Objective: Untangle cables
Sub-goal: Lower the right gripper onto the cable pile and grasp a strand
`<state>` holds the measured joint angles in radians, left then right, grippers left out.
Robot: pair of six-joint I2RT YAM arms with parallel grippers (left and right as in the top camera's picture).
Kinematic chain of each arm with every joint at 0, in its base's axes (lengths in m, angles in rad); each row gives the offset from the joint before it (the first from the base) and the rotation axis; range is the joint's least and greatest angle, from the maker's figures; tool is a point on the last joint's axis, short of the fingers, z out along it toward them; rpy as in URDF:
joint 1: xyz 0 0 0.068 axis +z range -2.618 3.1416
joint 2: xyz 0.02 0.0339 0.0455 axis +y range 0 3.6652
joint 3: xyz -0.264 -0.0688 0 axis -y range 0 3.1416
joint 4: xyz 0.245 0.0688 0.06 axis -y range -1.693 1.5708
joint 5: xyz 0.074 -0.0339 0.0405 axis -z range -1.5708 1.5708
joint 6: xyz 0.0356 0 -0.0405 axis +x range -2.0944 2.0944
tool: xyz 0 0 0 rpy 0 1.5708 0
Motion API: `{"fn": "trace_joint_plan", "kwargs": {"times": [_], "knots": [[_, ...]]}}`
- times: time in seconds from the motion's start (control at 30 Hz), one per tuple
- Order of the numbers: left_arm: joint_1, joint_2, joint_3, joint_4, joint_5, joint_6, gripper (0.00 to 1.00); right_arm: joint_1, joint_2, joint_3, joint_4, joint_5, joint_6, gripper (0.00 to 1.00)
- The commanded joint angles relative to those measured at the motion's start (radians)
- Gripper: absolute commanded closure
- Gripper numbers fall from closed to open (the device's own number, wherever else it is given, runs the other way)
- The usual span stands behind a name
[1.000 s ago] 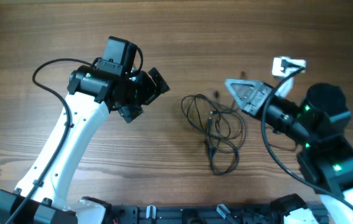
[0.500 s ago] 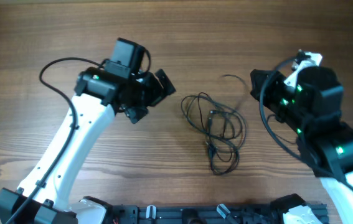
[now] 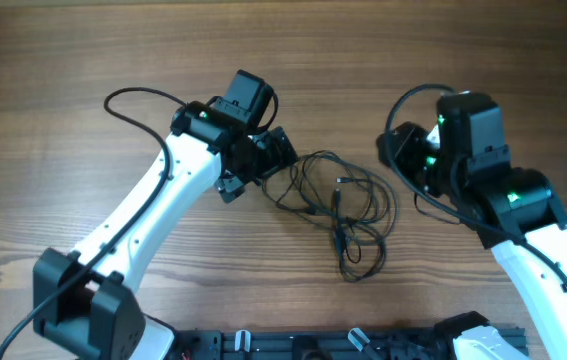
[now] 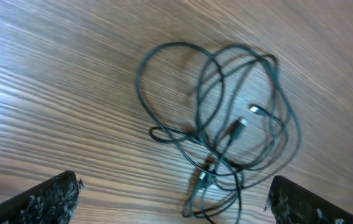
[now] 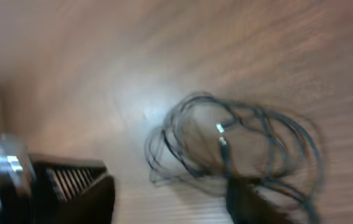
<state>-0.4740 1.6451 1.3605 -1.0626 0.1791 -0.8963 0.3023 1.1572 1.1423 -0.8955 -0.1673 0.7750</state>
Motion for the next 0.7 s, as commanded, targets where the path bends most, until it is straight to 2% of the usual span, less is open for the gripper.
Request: {"fn": "trace_joint_plan", "kwargs": {"times": [0.0,0.13,0.27,0.3,0.53,0.67], "knots": [[0.038,0.033,-0.005,-0.010,-0.025,-0.008,0.00,0.002,0.004,0.016,-0.136,-0.143,-0.255,0.20],[0.083,0.036,-0.005,-0.011,-0.024,-0.010,0.00,0.002,0.040,-0.045,-0.301,-0.145,-0.400,0.12],[0.142,0.036,-0.005,-0.029,-0.024,-0.079,0.00,0.002,0.064,-0.137,-0.252,-0.231,-0.401,0.12],[0.170,0.036,-0.005,-0.042,-0.024,-0.080,0.00,0.002,0.077,-0.185,-0.188,-0.304,-0.401,0.12],[0.239,0.036,-0.005,-0.087,-0.092,-0.080,0.00,0.063,0.138,-0.270,-0.062,-0.314,-0.360,0.28],[0.261,0.036,-0.005,-0.113,-0.102,-0.080,0.00,0.140,0.208,-0.270,-0.035,-0.100,-0.245,0.32]]}}
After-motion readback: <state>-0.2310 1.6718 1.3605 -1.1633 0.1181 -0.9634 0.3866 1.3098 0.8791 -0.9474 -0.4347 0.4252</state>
